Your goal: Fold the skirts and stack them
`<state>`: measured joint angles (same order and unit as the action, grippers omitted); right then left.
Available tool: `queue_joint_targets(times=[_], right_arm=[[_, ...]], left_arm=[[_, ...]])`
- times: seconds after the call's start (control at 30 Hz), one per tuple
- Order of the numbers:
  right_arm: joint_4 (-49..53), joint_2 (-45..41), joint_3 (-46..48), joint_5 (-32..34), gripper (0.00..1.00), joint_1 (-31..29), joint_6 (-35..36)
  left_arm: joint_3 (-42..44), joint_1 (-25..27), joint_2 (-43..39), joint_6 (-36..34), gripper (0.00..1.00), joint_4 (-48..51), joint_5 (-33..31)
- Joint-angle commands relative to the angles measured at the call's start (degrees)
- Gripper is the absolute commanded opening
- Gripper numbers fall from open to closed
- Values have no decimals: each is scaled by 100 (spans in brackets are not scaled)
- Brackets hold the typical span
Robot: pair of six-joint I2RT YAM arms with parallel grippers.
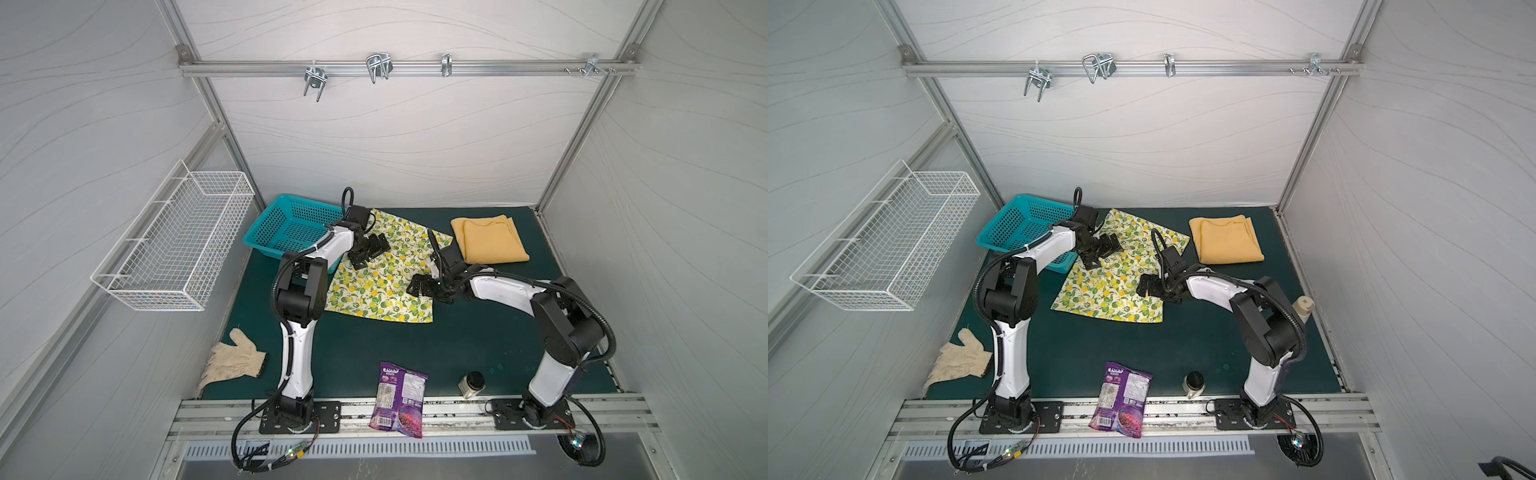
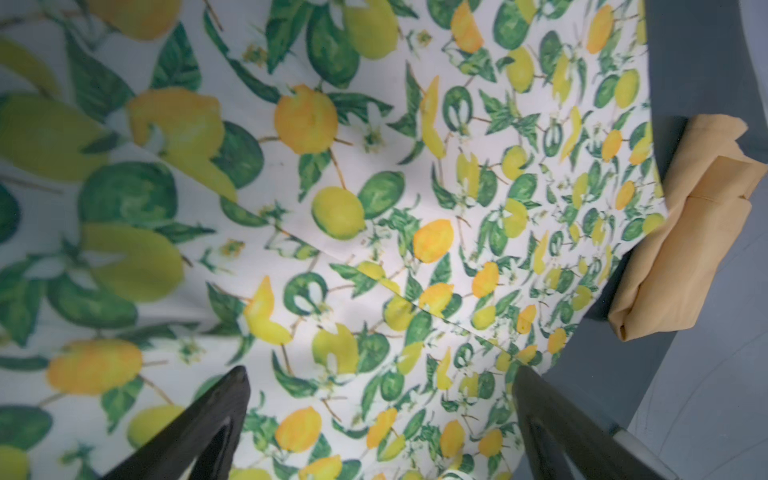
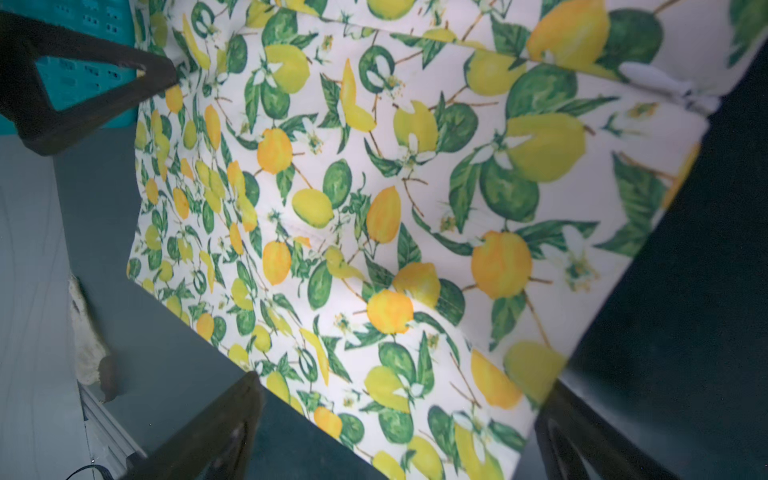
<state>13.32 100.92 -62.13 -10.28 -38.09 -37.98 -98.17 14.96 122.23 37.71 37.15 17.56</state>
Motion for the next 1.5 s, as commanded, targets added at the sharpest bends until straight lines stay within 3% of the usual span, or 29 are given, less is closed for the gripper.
queue_joint_targets(times=[0.0,0.23,0.37,0.5,0.67,0.83,1.07,1.47], right_arm=[[399,-374,-98,252,99,-96,-52],[1030,-1396,-192,1193,99,-297,985],[1388,-1506,-380,1586,99,-491,1904],[1620,-1369,-440,1842,99,-780,2569],[1668,-1315,-330,2356,99,-1364,2864],[1566,-1262,-248,2497,99,-1753,2795],[1454,-1175,-219,2533,99,-2058,2672],[1286,-972,-170,2382,99,-2245,2525]], left_arm=[[7,-20,-425,-154,99,298,110],[1639,-3,-2118,328,99,-824,894],[2946,-2,-3328,768,99,-1437,840],[4229,-105,-4427,1321,99,-1611,299],[5790,-706,-5383,1883,99,-2022,227],[6641,-1427,-5945,1968,99,-2151,201],[6859,-2266,-5836,1607,95,-1991,-6],[6632,-2507,-3997,1484,71,-3115,247]])
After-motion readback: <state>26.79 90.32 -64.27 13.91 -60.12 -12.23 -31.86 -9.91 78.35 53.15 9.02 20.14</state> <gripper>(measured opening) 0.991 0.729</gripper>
